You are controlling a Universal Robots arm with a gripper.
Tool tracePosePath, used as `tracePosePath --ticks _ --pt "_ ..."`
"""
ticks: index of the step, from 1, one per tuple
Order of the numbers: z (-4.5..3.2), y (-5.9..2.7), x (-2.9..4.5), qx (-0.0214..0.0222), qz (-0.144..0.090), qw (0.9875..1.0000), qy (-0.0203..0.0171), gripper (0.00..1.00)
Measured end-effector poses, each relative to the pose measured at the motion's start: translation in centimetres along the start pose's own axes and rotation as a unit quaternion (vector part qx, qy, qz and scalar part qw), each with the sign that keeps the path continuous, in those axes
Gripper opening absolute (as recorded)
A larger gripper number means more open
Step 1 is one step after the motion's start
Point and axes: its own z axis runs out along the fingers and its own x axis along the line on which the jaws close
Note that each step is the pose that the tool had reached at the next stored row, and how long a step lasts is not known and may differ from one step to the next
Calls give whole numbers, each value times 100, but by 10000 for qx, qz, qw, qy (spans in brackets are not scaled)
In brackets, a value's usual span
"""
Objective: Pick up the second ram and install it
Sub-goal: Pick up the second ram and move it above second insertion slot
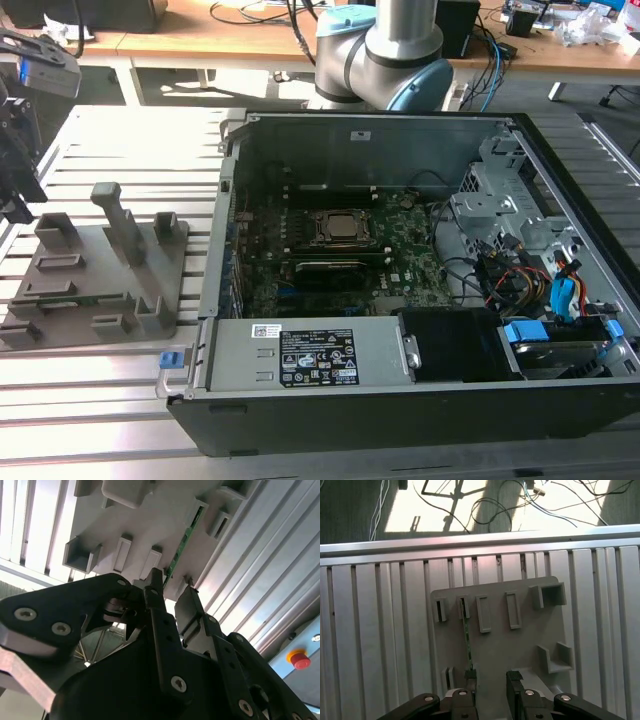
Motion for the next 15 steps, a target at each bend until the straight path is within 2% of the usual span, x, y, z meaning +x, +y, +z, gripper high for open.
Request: tracePosePath --ticks 15 --pt "132 -3 0 0 0 10000 0 38"
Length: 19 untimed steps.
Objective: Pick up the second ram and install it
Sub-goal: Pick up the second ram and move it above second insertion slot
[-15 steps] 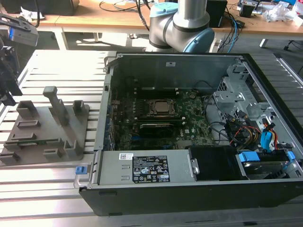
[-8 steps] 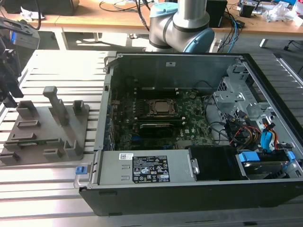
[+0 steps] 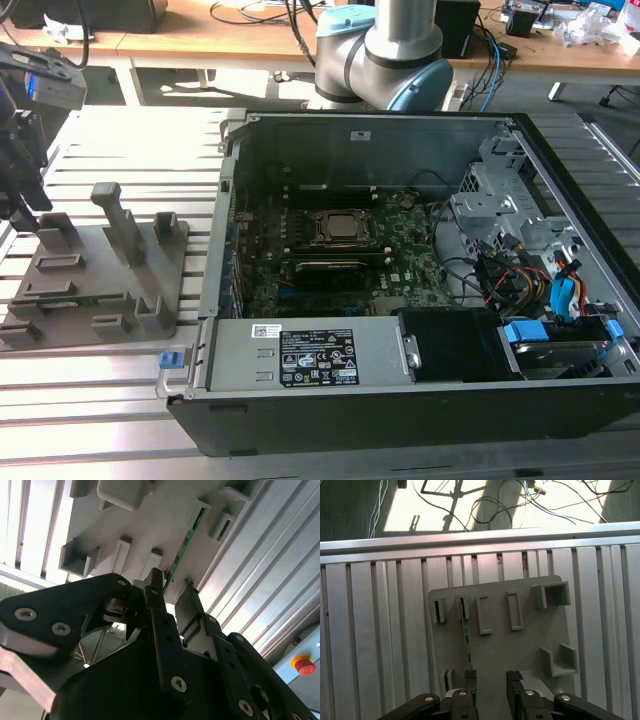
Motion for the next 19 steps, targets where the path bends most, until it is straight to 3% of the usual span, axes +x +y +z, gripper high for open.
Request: tracePosePath --ticks 19 --pt "216 -5 0 0 0 10000 0 38"
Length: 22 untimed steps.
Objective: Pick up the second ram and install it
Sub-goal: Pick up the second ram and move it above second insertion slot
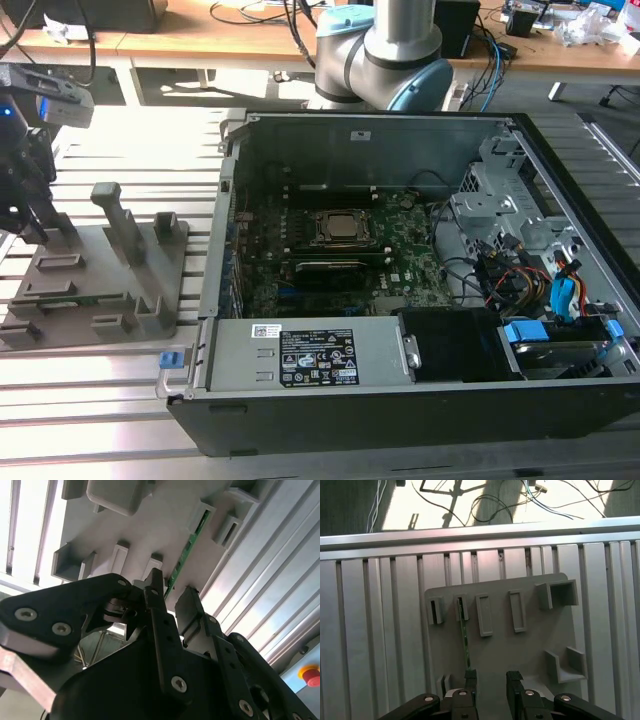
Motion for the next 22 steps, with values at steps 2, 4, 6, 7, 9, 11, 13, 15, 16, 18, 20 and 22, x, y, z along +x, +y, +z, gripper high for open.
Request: tracePosePath --ticks 2,4,6,7,9,11,13,15,16,18,20,22 --pt "27 -1 0 0 0 10000 0 38" --pt "58 -1 0 0 0 10000 0 38" --pt "80 -2 0 0 0 10000 0 38" --pt "95 -2 0 0 0 10000 0 38" --pt "117 -3 0 0 0 10000 0 38" --pt "143 -3 0 0 0 10000 0 38" --pt "169 -4 0 0 0 10000 0 38" --pt "208 -4 0 0 0 10000 0 38" --pt "229 -5 0 0 0 10000 0 38" --pt "262 -6 0 0 0 10000 0 38" --pt "277 -6 -1 0 0 10000 0 38" --pt "296 -6 -1 0 0 10000 0 38"
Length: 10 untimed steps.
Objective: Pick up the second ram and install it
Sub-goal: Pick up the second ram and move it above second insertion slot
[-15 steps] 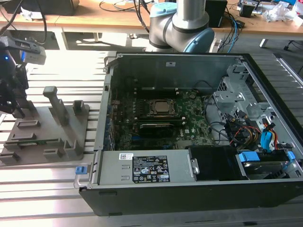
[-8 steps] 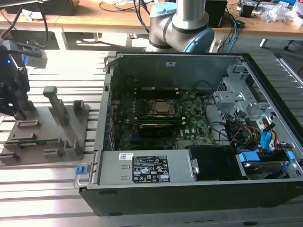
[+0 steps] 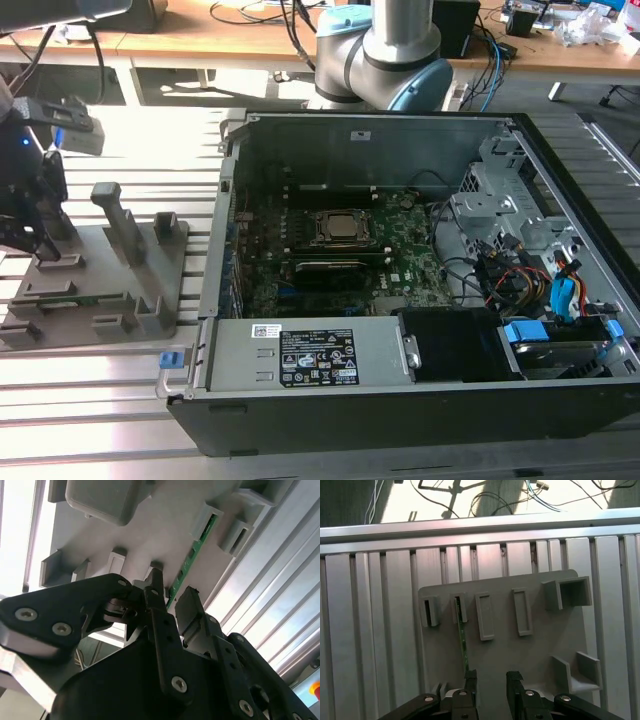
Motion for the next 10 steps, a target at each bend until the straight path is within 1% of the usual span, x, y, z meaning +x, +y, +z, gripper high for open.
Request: tracePosePath --ticks 10 --pt "113 -2 7 -1 0 10000 1 38"
